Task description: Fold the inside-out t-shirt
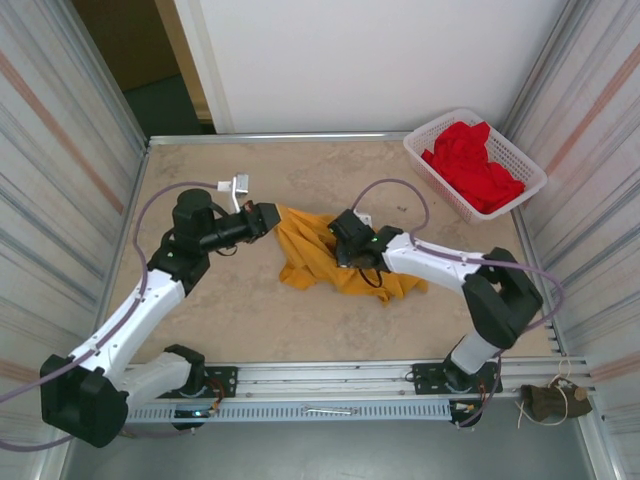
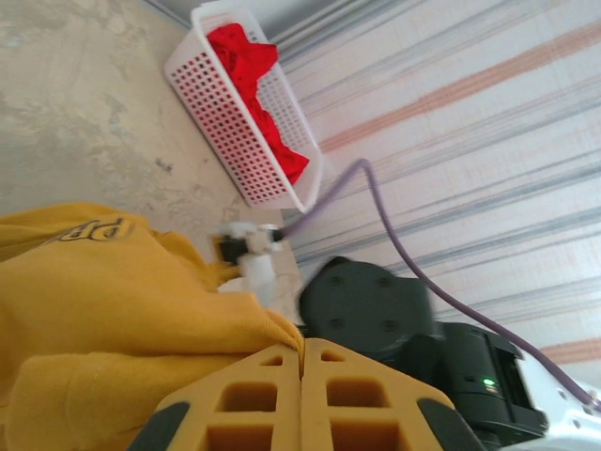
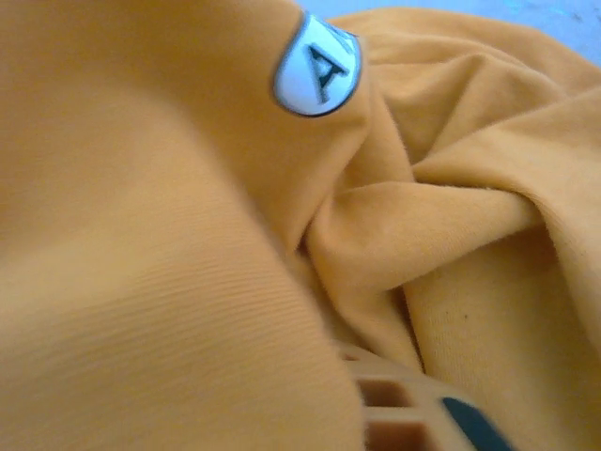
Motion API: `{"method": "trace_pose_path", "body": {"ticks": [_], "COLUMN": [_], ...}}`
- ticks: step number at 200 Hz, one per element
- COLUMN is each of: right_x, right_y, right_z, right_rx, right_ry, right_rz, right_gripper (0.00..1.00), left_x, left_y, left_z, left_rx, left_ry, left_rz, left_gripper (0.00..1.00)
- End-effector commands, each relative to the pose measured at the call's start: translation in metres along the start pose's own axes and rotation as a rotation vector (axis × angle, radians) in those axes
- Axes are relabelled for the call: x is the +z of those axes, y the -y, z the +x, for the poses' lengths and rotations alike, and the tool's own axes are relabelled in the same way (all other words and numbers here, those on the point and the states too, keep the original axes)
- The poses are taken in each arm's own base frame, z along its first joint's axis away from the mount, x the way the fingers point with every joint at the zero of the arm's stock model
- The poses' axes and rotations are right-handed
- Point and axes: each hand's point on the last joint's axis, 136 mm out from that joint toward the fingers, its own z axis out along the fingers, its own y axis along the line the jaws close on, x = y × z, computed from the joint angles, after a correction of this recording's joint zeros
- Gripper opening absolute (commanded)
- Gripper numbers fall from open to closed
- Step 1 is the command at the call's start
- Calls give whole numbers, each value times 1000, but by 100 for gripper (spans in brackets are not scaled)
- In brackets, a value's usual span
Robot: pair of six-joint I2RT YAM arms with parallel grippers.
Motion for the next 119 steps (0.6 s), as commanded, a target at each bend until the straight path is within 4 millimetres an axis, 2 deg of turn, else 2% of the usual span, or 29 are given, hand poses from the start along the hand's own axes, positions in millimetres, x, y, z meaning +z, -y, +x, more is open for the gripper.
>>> {"method": "trace_pose_path", "body": {"ticks": [1,20,47,83,103,115,119], "right_x": [-42,-83,-123,-142,-141,-137,-136], "right_y": [-27,-47,-52,-52,-53,-50,-49], "right_z": [-16,-20,-28,-38,-42,-44,-45], "right_rx": [-71,-128,-125,-59,-32,-16,-9], "right_ry": [26,41,59,73,81,83,86], "right_rz": [-286,-529,-754,-960,-1008,-1000,-992], "right_gripper": [7,6,0,0,0,0,0], "left_x": [-6,-2,13,41,54,54,53], "left_y": [-14,-50,-106,-172,-184,-180,-177], "left_z": [-18,-21,-18,4,13,15,14], "left_rx": [14,-3,-34,-76,-68,-51,-39], "left_ry": [67,78,63,-26,-86,-107,-106], "left_rz": [-54,-147,-257,-346,-335,-327,-323], "left_gripper": [0,0,0,0,0,15,23]}}
